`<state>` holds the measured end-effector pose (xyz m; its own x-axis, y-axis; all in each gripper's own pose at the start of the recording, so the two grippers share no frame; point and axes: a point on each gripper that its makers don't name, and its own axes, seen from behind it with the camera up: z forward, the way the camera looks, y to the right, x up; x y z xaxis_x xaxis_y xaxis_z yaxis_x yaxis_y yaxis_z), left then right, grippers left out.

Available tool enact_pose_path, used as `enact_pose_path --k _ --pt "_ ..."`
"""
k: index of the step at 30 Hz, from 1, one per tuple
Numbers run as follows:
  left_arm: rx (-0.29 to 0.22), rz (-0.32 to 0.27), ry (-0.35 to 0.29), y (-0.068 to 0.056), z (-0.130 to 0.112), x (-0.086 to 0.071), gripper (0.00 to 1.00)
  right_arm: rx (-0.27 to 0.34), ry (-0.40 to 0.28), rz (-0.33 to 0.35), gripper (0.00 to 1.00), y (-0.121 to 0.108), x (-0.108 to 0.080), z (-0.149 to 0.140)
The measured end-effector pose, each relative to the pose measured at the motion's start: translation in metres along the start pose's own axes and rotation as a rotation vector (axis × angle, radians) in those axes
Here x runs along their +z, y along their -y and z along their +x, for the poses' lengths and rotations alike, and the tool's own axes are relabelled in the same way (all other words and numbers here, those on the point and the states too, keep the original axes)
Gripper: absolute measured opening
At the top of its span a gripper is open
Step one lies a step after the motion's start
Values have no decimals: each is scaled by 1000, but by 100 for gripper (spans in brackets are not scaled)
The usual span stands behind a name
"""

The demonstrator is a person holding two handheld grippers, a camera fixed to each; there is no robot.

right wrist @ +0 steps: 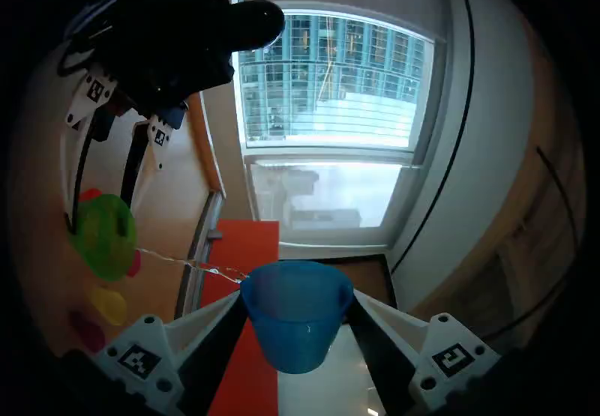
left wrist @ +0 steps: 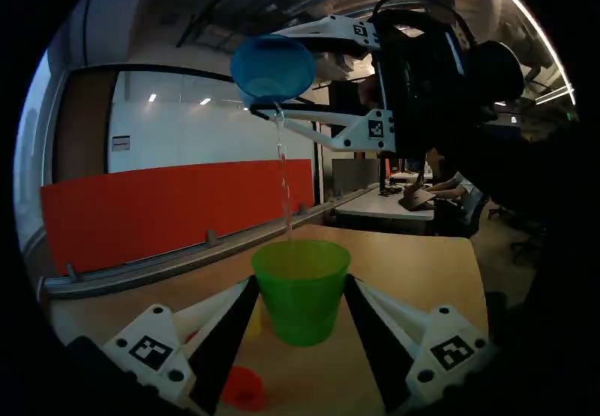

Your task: Pour water

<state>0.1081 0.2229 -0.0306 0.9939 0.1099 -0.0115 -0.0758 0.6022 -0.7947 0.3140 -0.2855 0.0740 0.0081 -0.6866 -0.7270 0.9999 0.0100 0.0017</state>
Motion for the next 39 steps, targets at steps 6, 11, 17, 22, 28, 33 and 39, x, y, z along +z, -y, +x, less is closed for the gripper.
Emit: enact_pose_path --k 6,11,17,22,28,33,39 --pt "0 1 -1 0 0 0 82 -33 0 -4 90 -1 0 2" --pt "0 3 -1 2 0 1 82 -66 0 -8 89 -2 0 4" --pt "-1 5 -2 2 1 1 82 -106 -6 -13 90 -3 0 8" --pt "-1 5 -4 2 2 1 82 -126 -8 -14 90 -3 0 11" --pt "-2 5 -6 1 3 1 82 -123 -11 -13 90 -3 -1 15" --pt "-1 7 -6 1 3 0 82 -98 -13 -12 90 -3 -2 15" --pt "-1 9 -7 2 4 0 82 -12 -18 -6 89 -2 -5 14"
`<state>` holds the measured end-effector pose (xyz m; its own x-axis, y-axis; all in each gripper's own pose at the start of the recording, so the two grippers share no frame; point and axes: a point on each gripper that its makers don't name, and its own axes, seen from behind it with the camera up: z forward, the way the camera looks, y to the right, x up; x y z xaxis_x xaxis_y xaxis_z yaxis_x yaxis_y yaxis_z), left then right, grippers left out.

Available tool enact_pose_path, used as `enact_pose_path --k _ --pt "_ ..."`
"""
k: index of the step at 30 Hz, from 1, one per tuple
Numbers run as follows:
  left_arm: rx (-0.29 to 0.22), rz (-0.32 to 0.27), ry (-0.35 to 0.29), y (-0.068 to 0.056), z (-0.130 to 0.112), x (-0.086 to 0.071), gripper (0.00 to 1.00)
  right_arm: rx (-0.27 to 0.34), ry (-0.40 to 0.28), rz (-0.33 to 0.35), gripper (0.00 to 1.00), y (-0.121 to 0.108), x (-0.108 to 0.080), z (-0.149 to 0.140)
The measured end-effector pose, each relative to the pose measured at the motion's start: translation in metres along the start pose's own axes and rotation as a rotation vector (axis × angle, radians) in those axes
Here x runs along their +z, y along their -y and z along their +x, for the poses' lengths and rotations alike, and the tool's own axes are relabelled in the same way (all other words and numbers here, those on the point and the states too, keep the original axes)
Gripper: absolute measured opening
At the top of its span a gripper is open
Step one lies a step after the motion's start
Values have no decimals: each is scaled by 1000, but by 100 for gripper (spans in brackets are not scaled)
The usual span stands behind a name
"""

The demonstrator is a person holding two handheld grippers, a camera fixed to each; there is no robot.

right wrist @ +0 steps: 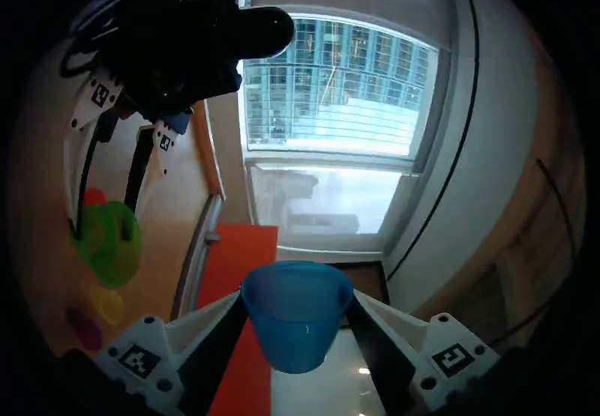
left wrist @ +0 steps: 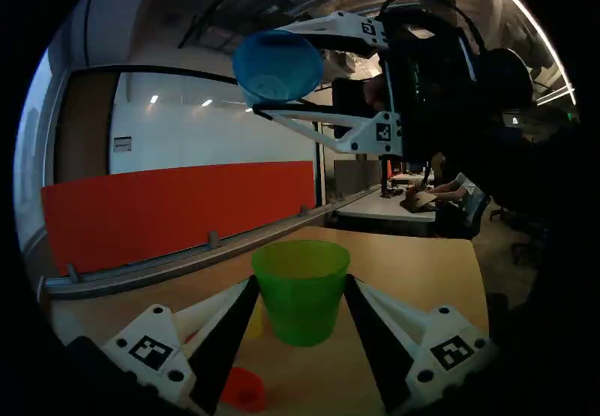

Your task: Pour water

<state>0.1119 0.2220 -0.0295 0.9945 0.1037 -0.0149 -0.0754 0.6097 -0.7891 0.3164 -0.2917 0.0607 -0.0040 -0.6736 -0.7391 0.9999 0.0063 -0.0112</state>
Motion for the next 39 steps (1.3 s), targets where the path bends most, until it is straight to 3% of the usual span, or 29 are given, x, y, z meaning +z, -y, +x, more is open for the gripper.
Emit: enact_pose_path --k 6,14,24,35,39 --pt "0 4 1 2 0 0 82 150 -7 -11 90 -6 -5 -4" --pt "-2 5 -2 3 0 -2 82 437 -29 0 89 -4 -16 -5" --pt "0 6 -3 2 2 -2 82 757 -38 49 89 13 -26 15" --pt "3 10 -5 3 5 -3 82 1230 -33 106 89 17 -27 35" --pt "5 12 -5 3 5 -4 82 1367 -47 129 89 16 -28 39"
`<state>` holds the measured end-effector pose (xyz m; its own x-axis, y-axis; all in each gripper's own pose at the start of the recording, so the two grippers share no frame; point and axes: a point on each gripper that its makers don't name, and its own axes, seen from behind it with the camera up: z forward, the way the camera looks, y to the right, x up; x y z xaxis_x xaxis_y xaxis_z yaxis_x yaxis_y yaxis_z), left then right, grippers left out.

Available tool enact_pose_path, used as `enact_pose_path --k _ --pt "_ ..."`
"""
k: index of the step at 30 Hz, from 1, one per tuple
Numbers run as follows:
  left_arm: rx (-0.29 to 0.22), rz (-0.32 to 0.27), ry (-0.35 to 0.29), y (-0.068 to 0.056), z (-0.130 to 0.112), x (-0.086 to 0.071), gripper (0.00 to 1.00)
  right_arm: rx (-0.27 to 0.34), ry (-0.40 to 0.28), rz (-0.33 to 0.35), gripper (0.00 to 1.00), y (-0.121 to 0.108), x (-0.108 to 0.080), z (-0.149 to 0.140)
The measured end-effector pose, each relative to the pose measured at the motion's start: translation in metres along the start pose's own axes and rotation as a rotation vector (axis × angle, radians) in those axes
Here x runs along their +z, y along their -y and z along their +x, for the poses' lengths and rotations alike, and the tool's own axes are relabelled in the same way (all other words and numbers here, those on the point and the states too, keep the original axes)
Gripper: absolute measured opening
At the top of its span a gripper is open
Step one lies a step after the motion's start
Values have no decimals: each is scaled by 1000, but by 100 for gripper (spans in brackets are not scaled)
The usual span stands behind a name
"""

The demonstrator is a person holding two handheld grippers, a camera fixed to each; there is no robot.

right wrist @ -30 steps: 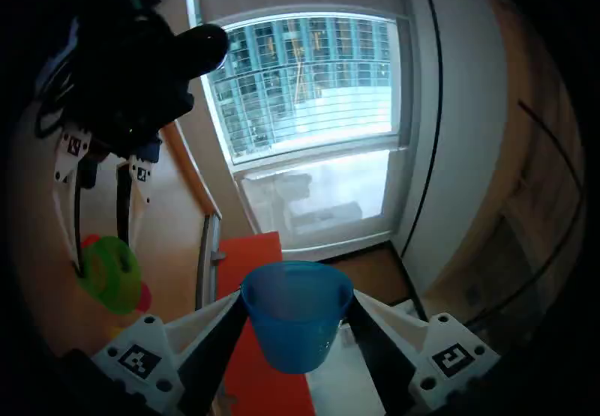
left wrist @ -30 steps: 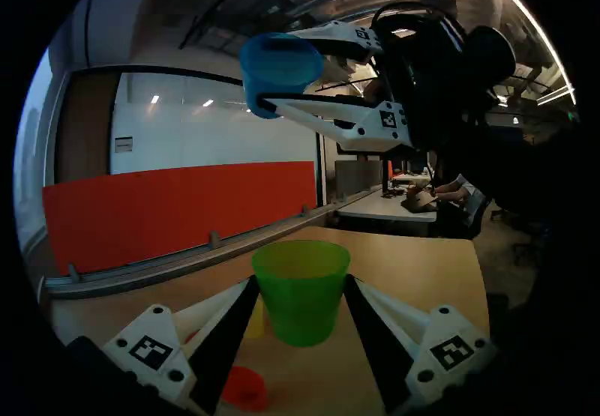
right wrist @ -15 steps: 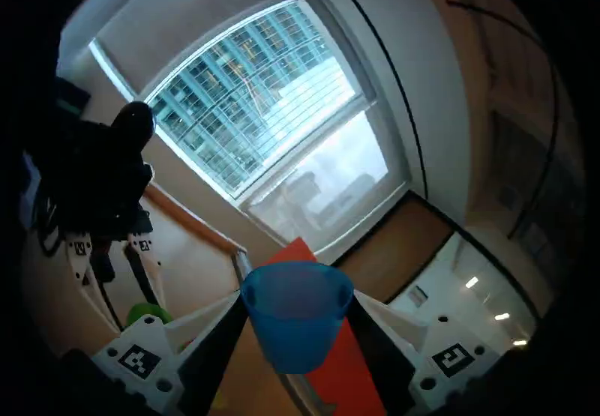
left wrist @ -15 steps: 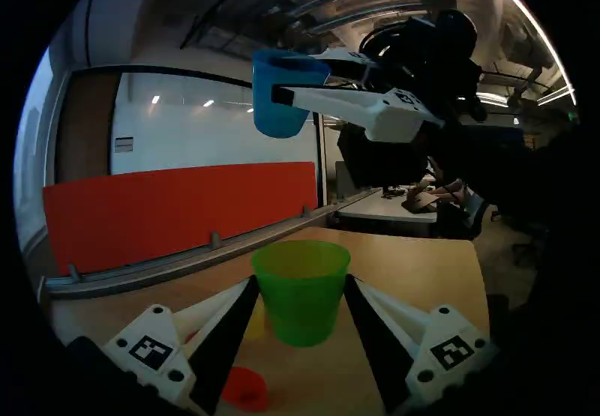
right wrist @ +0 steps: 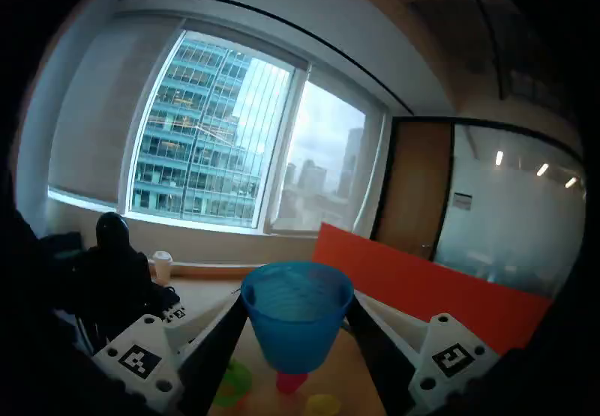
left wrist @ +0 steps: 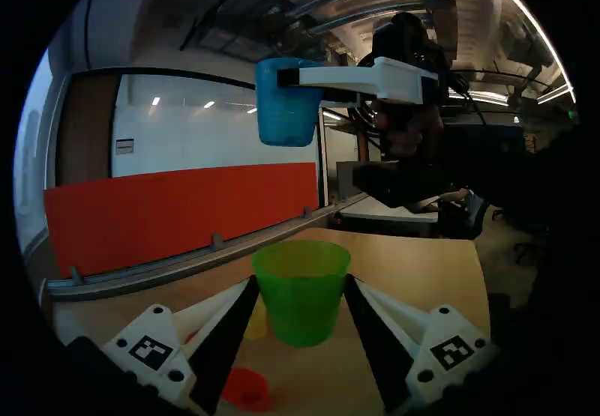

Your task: Pour water

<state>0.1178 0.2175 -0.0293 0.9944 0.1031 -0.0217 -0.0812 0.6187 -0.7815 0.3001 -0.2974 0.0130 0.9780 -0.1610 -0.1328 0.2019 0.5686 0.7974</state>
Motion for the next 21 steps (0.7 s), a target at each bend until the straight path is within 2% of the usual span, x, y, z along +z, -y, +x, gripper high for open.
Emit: enact_pose_path --k 2,5,14,21 --pt "1 1 0 0 0 -1 82 45 0 7 89 1 -1 0" --pt "1 2 0 1 1 -1 82 76 4 10 89 1 -2 -2" --pt "-2 7 0 3 1 -1 82 76 21 2 89 0 -6 -9" --pt "1 12 11 5 -3 -2 82 109 35 -12 89 -4 -15 -22"
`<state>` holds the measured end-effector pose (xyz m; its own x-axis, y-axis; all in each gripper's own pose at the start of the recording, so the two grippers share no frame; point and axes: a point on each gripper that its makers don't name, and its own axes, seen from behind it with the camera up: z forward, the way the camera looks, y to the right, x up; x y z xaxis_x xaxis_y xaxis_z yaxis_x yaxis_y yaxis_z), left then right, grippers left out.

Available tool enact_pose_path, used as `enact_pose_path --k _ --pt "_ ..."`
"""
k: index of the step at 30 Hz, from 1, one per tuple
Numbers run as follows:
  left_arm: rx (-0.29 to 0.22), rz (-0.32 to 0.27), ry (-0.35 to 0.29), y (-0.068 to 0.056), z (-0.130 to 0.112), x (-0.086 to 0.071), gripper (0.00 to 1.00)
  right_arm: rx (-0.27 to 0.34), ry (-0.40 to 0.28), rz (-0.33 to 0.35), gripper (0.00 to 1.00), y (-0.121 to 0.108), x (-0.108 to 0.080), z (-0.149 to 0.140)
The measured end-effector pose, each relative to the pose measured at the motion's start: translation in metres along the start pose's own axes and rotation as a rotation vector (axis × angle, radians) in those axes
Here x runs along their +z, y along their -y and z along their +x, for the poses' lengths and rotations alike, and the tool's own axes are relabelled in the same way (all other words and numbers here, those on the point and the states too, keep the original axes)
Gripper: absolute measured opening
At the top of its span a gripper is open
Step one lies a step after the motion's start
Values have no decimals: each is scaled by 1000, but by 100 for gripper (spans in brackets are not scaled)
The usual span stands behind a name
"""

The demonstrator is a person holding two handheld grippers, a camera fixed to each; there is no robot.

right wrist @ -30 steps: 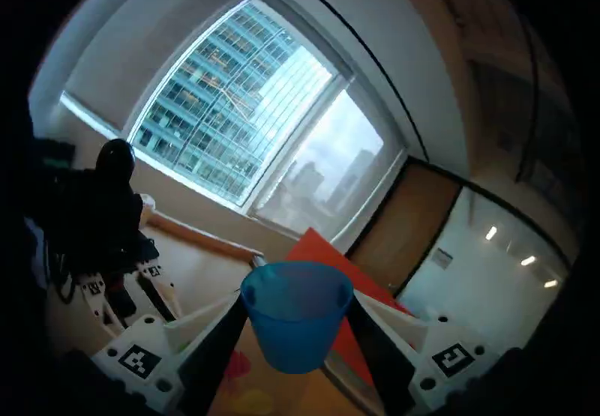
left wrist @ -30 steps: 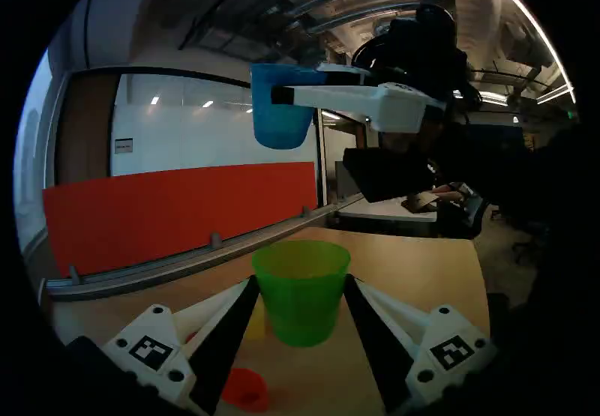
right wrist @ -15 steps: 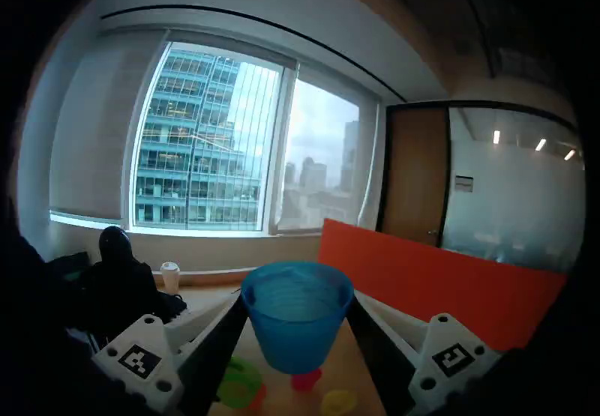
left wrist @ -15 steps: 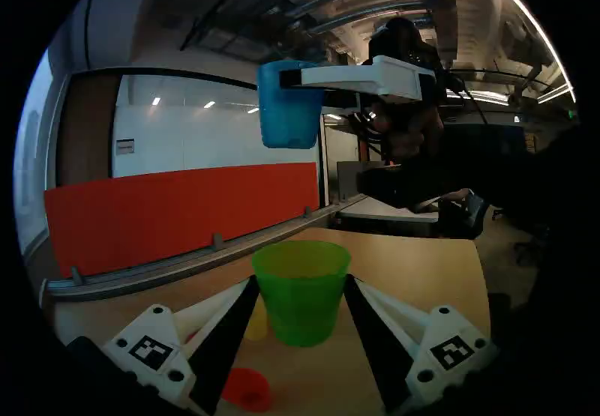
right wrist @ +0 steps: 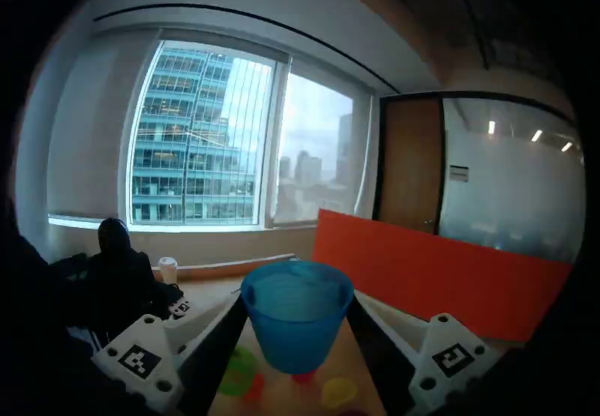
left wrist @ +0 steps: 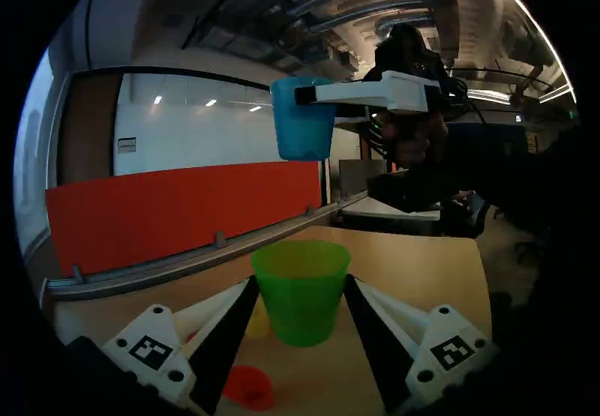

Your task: Pour water

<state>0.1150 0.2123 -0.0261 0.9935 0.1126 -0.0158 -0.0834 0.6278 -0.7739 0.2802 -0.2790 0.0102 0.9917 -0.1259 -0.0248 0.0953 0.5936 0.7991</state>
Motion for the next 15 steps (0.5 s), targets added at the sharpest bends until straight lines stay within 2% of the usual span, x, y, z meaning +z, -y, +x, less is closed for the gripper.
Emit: enact_pose_path --k 9,15 --pt "-1 10 11 4 -5 -2 82 1 9 -39 89 -17 -22 -18" --pt "-3 8 19 3 -8 -2 82 18 12 -56 89 -24 -33 -27"
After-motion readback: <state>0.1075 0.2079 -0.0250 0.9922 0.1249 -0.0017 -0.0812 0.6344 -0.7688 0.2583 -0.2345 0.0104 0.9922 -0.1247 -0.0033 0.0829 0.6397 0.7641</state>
